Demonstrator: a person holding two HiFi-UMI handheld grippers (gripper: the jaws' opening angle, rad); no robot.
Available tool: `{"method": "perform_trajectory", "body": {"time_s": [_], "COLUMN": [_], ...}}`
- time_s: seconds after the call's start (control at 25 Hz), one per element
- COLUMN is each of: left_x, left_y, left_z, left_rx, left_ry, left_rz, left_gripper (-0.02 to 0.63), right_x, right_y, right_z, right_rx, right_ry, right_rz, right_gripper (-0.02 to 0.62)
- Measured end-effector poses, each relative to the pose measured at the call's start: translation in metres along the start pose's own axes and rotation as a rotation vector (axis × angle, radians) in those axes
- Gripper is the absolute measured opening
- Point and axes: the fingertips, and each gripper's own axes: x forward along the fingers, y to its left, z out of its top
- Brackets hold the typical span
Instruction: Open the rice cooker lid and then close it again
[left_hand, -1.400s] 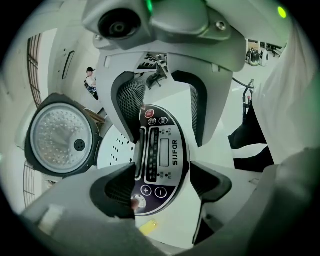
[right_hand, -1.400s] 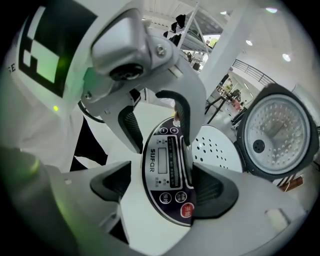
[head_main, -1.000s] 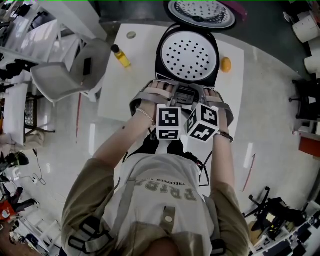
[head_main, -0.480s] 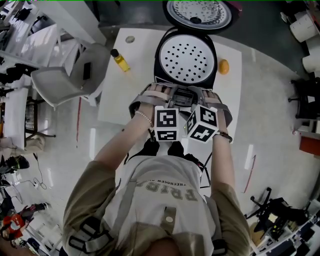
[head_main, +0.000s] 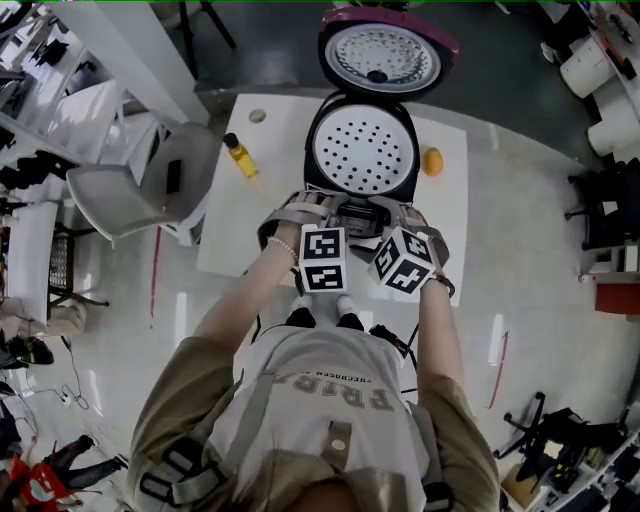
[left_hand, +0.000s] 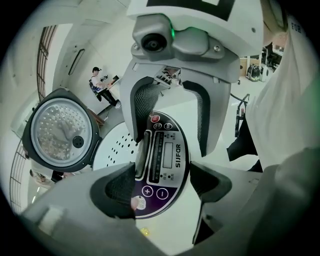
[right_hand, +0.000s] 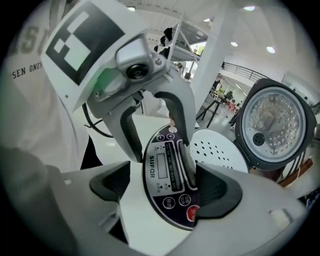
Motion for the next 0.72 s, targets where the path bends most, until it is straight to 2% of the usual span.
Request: {"method": "perform_trajectory", "body": {"time_s": [0.28, 0.48, 0.6, 0.72], "left_x": [-0.012, -0.036, -0.052, -0.074], "left_y": [0.009, 0.028, 0.052, 0.087], "left_z": [-0.002, 0.003, 0.0, -0.007], "left_rx": [-0.096, -0.169, -0.205, -0.264], "left_ry": [-0.096, -0.211, -0.263, -0.332], "left_rz": [-0.032, -0.044, 0.036, 0.184], "left_gripper": [0.353, 0.353, 0.352, 0.352], "right_x": [-0.018, -0.047, -0.068, -0.093], "right_y": [-0.014, -0.036, -0.052, -0.067], "right_z": [0.009, 0.033, 0.044, 0.051], "right_rx": [0.138, 0.333, 0.456, 0.552], "right_ry": [-0.088, -0.306, -0.465, -0.598], "right_rz": [-0.074, -0.125, -0.178, -0.233], "right_gripper": [0.383, 0.385, 0.385, 0.385]}}
